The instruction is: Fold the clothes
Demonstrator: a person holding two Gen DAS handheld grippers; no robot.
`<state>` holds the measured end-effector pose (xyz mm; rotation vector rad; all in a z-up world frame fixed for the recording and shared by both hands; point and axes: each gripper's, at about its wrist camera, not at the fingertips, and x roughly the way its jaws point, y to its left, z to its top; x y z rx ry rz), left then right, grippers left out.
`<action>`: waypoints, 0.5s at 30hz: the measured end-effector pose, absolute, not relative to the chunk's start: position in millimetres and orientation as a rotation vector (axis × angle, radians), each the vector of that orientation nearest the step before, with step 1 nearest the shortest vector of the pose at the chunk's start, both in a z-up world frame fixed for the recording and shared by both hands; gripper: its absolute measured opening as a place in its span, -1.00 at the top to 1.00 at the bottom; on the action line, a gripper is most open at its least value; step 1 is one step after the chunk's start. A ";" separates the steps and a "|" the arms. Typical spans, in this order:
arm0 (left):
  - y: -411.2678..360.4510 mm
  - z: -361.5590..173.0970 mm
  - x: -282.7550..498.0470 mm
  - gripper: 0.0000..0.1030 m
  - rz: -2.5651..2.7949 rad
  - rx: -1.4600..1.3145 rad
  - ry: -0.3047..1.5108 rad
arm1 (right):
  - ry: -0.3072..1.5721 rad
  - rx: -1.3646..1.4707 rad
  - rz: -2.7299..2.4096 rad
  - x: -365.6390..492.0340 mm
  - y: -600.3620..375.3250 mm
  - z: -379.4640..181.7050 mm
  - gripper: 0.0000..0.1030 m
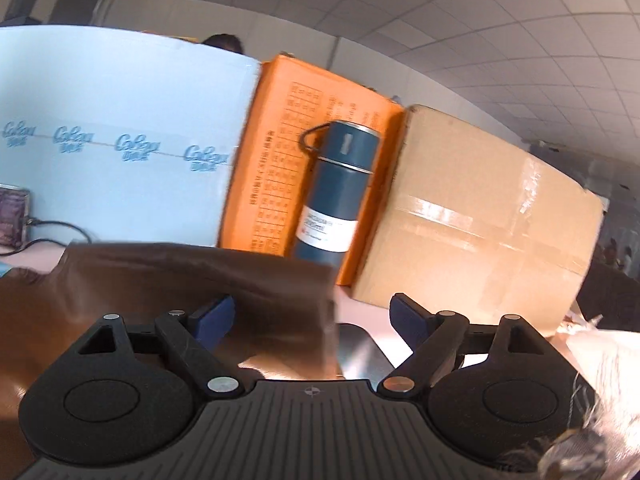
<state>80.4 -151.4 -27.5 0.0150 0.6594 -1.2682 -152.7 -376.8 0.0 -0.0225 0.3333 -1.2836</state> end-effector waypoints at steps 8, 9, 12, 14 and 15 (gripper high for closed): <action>-153.2 -28.3 81.0 0.23 -1.247 0.019 0.663 | 0.180 0.274 -1.263 -184.0 -390.2 -8.1 -0.64; -152.8 -28.4 81.0 0.44 -1.247 0.018 0.661 | 0.174 0.302 -1.246 -185.5 -390.7 -9.2 -0.64; -150.8 -27.9 81.2 0.86 -1.255 0.007 0.651 | 0.154 0.384 -1.196 -190.0 -392.2 -12.2 -0.64; -146.7 -25.7 81.2 0.89 -1.247 -0.012 0.626 | 0.140 0.438 -1.161 -193.0 -393.2 -14.2 -0.64; -144.5 -24.8 83.3 0.89 -1.222 -0.021 0.619 | 0.133 0.465 -1.143 -194.5 -393.7 -15.3 -0.64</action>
